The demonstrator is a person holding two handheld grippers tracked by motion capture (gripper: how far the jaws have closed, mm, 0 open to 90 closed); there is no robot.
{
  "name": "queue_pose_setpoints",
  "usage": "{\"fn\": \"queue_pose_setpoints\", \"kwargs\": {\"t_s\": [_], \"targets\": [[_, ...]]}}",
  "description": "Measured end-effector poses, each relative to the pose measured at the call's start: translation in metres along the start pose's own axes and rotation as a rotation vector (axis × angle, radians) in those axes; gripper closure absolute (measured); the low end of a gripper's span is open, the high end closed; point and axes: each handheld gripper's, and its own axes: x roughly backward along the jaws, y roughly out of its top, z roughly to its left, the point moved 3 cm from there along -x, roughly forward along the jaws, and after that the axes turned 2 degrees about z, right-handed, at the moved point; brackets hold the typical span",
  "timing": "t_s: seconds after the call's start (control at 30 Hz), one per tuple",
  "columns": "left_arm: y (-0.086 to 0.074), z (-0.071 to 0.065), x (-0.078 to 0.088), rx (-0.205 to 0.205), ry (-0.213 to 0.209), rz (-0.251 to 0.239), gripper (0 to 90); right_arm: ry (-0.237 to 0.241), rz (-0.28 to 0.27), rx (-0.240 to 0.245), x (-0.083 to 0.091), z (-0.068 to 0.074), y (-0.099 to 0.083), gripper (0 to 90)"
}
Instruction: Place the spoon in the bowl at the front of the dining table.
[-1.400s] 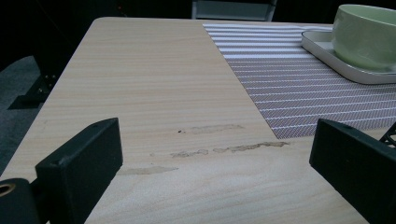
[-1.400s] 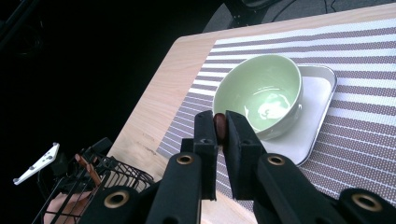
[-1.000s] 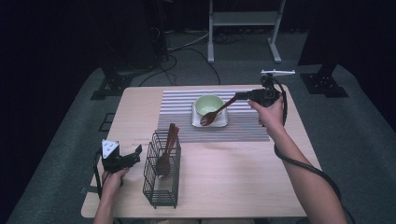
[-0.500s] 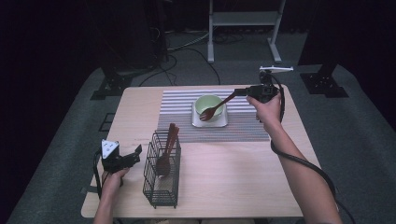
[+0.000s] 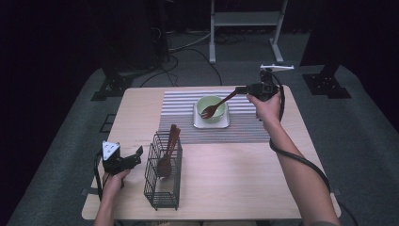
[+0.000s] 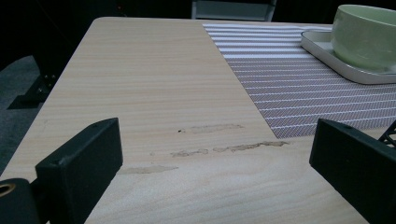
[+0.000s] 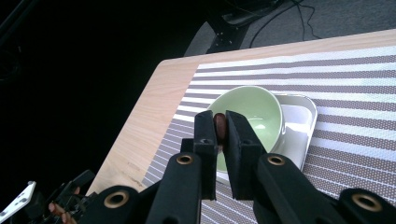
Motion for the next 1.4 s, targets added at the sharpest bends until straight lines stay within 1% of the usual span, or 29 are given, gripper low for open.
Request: {"fn": "queue_pose_setpoints", "kwargs": {"t_s": [0.2, 0.3, 0.47, 0.77, 0.8, 0.9, 1.23, 1.27, 1.4], "targets": [[0.0, 0.0, 0.0, 0.001, 0.0, 0.0, 1.6, -0.011, -0.016, -0.018, -0.002, -0.005, 0.002, 82.5], [0.0, 0.0, 0.0, -0.001, -0.001, 0.0, 1.7, -0.022, -0.006, -0.02, -0.005, -0.007, 0.001, 82.5], [0.0, 0.0, 0.001, 0.002, 0.0, 0.002, 1.7, -0.023, -0.006, -0.025, -0.009, -0.009, 0.001, 82.5], [0.0, 0.001, 0.001, 0.006, -0.002, -0.001, 1.7, -0.034, -0.03, -0.035, -0.008, -0.013, 0.004, 82.5], [-0.001, 0.001, 0.001, 0.004, 0.0, 0.0, 1.7, -0.036, -0.038, -0.038, -0.008, -0.015, 0.004, 82.5], [-0.001, 0.001, 0.001, 0.002, 0.001, 0.0, 1.6, -0.034, -0.037, -0.043, -0.008, -0.016, 0.003, 82.5], [-0.001, 0.001, 0.002, 0.004, 0.0, -0.001, 1.6, -0.052, -0.053, -0.064, -0.009, -0.026, 0.003, 82.5], [-0.001, 0.001, 0.002, 0.005, 0.0, -0.001, 1.7, -0.049, -0.063, -0.072, -0.01, -0.028, 0.003, 82.5], [-0.001, 0.001, 0.002, 0.004, 0.002, -0.002, 1.7, -0.054, -0.055, -0.071, -0.013, -0.029, 0.001, 82.5]]}}
